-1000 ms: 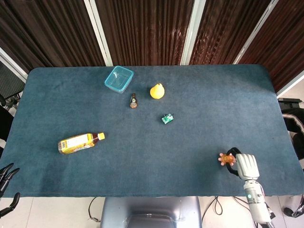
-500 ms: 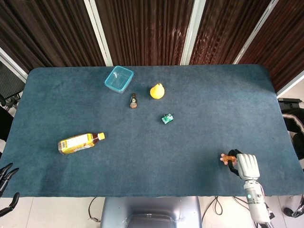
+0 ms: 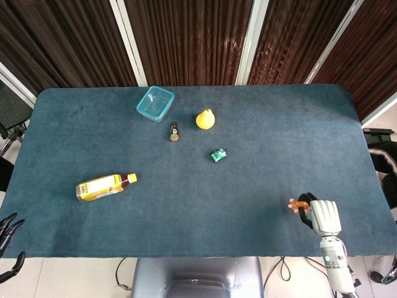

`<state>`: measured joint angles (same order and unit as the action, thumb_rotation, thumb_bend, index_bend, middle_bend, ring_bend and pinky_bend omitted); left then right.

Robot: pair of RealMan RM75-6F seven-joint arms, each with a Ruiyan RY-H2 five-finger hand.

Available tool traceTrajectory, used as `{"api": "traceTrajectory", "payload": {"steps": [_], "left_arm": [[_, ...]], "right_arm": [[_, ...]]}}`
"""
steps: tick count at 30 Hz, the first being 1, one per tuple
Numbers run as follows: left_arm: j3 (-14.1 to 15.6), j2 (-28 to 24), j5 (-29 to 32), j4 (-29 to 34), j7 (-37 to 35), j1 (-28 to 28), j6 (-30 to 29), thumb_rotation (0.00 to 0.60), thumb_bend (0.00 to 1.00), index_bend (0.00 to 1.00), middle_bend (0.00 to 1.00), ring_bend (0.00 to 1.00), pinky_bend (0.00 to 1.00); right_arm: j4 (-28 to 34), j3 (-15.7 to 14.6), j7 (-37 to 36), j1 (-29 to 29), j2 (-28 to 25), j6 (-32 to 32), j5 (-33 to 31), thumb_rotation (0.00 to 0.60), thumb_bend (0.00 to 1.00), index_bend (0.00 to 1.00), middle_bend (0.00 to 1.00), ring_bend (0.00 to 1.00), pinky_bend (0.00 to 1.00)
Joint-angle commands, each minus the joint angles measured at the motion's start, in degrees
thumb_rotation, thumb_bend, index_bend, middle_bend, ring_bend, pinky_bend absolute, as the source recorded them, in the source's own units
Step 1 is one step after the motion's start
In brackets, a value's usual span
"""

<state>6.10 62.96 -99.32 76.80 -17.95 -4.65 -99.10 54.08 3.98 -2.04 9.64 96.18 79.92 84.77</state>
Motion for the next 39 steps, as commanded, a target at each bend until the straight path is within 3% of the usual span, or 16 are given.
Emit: {"api": "traceTrajectory", "payload": {"steps": [1,5,8,17,22,26,29,31,34,39], "left_arm": [[0.00,0.00,0.02,-0.01,0.01,-0.02,-0.01,0.600,0.47,0.10,0.00,0.08,0.38],[0.07,0.00,-0.05,-0.11,-0.05,-0.12,-0.15,0.600,0.47,0.11,0.00,0.08,0.38],[0.10,0.03,-0.08,-0.22,-0.13,-0.11,-0.13,0.600,0.47,0.11,0.00,0.08,0.38],[0.10,0.02,0.00,-0.04,0.13,-0.10,0.02,0.600,0.47,0.11,0.00,0.08,0.38],[0.10,0.01,0.10,0.13,0.31,-0.07,0.24,0.600,0.47,0.11,0.00,0.08,0.38],[0.17,0.09,-0.15,0.17,0.73,-0.09,0.14,0.600,0.47,0.11,0.00,0.08,0.38],[0.17,0.07,-0.08,0.31,0.90,-0.08,0.26,0.600,0.47,0.11,0.00,0.08,0.38],[0.17,0.09,-0.05,0.33,0.93,-0.09,0.27,0.600,0.47,0.11,0.00,0.08,0.38],[0.16,0.05,-0.07,0.43,0.95,-0.06,0.28,0.600,0.47,0.11,0.00,0.08,0.38],[0.17,0.00,-0.05,0.43,0.90,-0.05,0.32,0.600,0.47,0.11,0.00,0.08,0.38]], "right_arm": [[-0.14,-0.48,0.40,-0.33,-0.34,1.07,0.71,0.600,0.58,0.35,0.42,1.00,1.00],[2.43,-1.09,2.23,-1.25,-1.83,2.00,0.94,0.600,0.24,0.12,0.25,0.99,1.00],[5.68,-1.52,3.63,-1.88,-3.76,1.67,0.56,0.600,0.14,0.03,0.21,0.97,1.00],[16.09,-1.56,3.79,-4.03,-9.46,4.67,0.74,0.600,0.11,0.00,0.18,0.96,1.00],[24.36,-1.67,5.99,-5.54,-14.28,7.44,1.43,0.600,0.03,0.00,0.09,0.90,0.99],[27.85,-2.16,6.15,-5.94,-16.34,6.46,0.90,0.600,0.03,0.00,0.08,0.89,0.98],[27.19,-1.88,4.01,-5.80,-15.66,6.23,0.97,0.600,0.03,0.08,0.12,0.90,0.98],[25.89,-1.90,3.08,-5.60,-15.01,6.02,1.26,0.600,0.03,0.24,0.20,0.93,0.98],[24.89,-1.83,2.83,-5.45,-14.50,5.90,1.40,0.600,0.04,0.38,0.30,0.95,0.98],[19.06,-0.98,4.16,-3.21,-10.63,2.21,0.44,0.600,0.07,0.49,0.39,0.97,0.99]]}}
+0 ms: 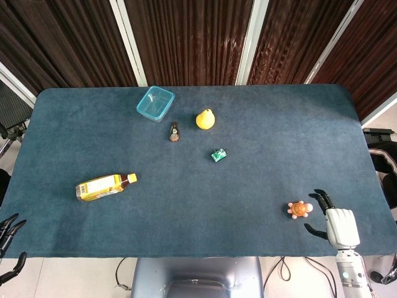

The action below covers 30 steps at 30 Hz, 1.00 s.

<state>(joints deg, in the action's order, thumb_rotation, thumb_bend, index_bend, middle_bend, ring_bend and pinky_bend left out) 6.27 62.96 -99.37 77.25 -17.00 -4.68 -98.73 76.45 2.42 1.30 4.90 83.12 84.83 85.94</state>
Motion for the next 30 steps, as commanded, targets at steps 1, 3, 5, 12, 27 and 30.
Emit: {"api": "traceTrajectory", "payload": {"steps": [1,3,5,12,27,30], "left_arm": [[-0.02,0.01,0.03,-0.05,-0.11,-0.02,-0.07,0.600,0.47,0.11,0.00,0.08,0.38],[-0.01,-0.07,0.06,0.00,-0.15,-0.05,-0.08,0.600,0.47,0.11,0.00,0.08,0.38],[-0.02,-0.09,0.11,-0.04,-0.31,-0.04,-0.05,0.600,0.47,0.11,0.00,0.08,0.38],[-0.10,-0.14,0.26,-0.04,-0.66,0.05,0.11,0.600,0.47,0.11,0.00,0.08,0.38],[-0.11,-0.32,0.40,0.22,-0.67,0.11,0.35,0.600,0.47,0.11,0.00,0.08,0.38],[-0.09,-0.33,0.46,0.18,-0.71,0.10,0.41,0.600,0.47,0.11,0.00,0.08,0.38]], "right_arm": [[-4.57,0.76,1.02,1.93,3.26,-3.42,-1.04,0.600,0.08,0.49,0.40,0.97,0.99],[-6.29,0.95,1.34,2.43,4.36,-4.56,-1.62,0.600,0.08,0.50,0.40,0.98,0.99],[-8.00,1.13,1.54,2.89,5.41,-5.90,-2.41,0.600,0.09,0.50,0.40,0.99,1.00],[-12.17,1.95,0.46,4.11,7.72,-8.10,-3.69,0.600,0.13,0.50,0.41,0.99,1.00],[-19.75,2.13,-2.15,6.18,11.76,-12.78,-5.21,0.600,0.33,0.56,0.45,1.00,1.00],[-21.22,2.05,-3.40,6.35,12.49,-12.96,-5.07,0.600,0.49,0.59,0.48,1.00,1.00]]}}
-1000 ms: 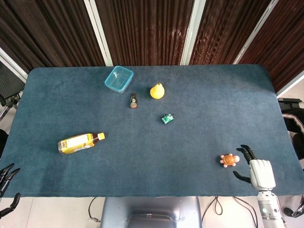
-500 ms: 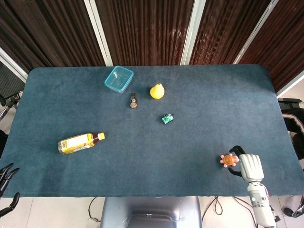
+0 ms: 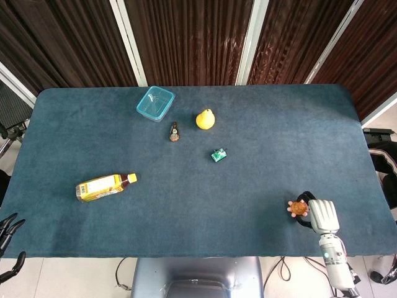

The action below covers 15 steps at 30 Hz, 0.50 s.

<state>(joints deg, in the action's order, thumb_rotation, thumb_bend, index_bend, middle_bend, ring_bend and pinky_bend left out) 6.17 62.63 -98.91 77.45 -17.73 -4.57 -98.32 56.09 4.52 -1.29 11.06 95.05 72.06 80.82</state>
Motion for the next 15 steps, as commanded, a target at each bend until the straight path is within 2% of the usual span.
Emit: {"api": "traceTrajectory", "payload": {"steps": [1,5,6,7,9,15], "left_arm": [[0.02,0.01,-0.04,-0.06,0.03,-0.02,-0.02,0.600,0.47,0.11,0.00,0.08,0.38],[0.06,0.04,-0.16,-0.09,0.12,-0.03,-0.09,0.600,0.47,0.11,0.00,0.08,0.38],[0.06,0.05,-0.13,-0.10,0.12,-0.04,-0.07,0.600,0.47,0.11,0.00,0.08,0.38],[0.05,0.06,-0.10,-0.11,0.10,-0.06,-0.07,0.600,0.47,0.11,0.00,0.08,0.38],[0.03,0.09,-0.08,-0.14,0.08,-0.08,-0.14,0.600,0.47,0.11,0.00,0.08,0.38],[0.03,0.08,-0.13,-0.08,0.22,-0.11,-0.19,0.600,0.47,0.11,0.00,0.08,0.38]], "right_arm": [[-1.46,-0.08,-1.37,0.22,0.84,-0.12,0.16,0.600,0.56,0.61,0.49,1.00,1.00],[-3.37,-0.18,-3.20,0.25,1.69,0.74,0.83,0.600,0.83,0.69,0.55,1.00,1.00],[-3.92,-0.19,-3.62,0.25,1.94,1.21,1.10,0.600,0.93,0.74,0.58,1.00,1.00],[-4.56,-0.19,-4.10,0.23,2.26,1.84,1.44,0.600,0.97,0.77,0.59,1.00,1.00],[-5.99,-0.29,-4.75,0.13,2.87,2.65,1.87,0.600,1.00,0.83,0.64,1.00,1.00],[-9.81,-0.10,-6.13,-0.25,5.00,6.34,3.11,0.600,1.00,0.87,0.74,1.00,1.00]]}}
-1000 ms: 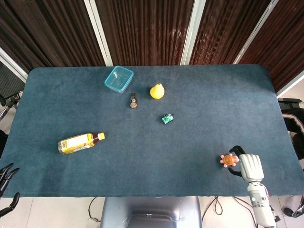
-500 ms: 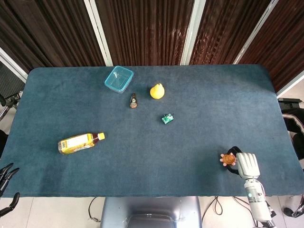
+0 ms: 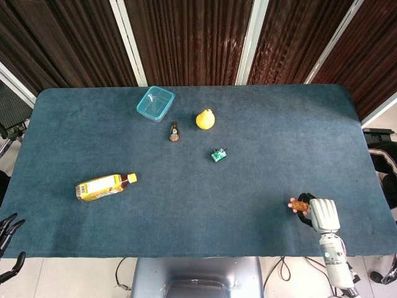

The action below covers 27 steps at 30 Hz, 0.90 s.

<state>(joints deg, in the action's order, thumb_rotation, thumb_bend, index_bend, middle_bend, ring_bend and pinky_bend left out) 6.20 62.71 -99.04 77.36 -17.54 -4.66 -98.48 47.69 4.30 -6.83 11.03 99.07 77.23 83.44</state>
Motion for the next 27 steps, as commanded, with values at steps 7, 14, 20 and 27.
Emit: {"api": "traceTrajectory", "payload": {"steps": [7,14,20,27], "left_arm": [[0.01,0.02,-0.03,0.04,0.10,-0.03,-0.02,0.600,0.47,0.11,0.00,0.08,0.38],[0.03,-0.03,0.00,0.09,0.07,0.00,0.09,0.600,0.47,0.11,0.00,0.08,0.38],[0.08,-0.05,-0.12,0.12,0.16,-0.06,-0.03,0.600,0.47,0.11,0.00,0.08,0.38],[0.02,-0.06,0.01,-0.01,-0.20,-0.06,-0.05,0.600,0.47,0.10,0.00,0.08,0.38]], "right_arm": [[-2.24,-0.11,-1.49,-0.41,1.15,1.25,0.63,0.600,1.00,0.86,0.74,1.00,1.00],[3.54,-1.78,0.29,-0.61,-3.22,-2.50,0.42,0.600,0.45,0.30,0.38,0.90,1.00],[9.36,-2.24,3.52,-1.22,-6.39,-3.63,-0.41,0.600,0.16,0.04,0.19,0.54,0.89],[21.85,-3.62,6.86,-3.37,-13.14,-1.22,0.26,0.600,0.06,0.00,0.00,0.11,0.48]]}}
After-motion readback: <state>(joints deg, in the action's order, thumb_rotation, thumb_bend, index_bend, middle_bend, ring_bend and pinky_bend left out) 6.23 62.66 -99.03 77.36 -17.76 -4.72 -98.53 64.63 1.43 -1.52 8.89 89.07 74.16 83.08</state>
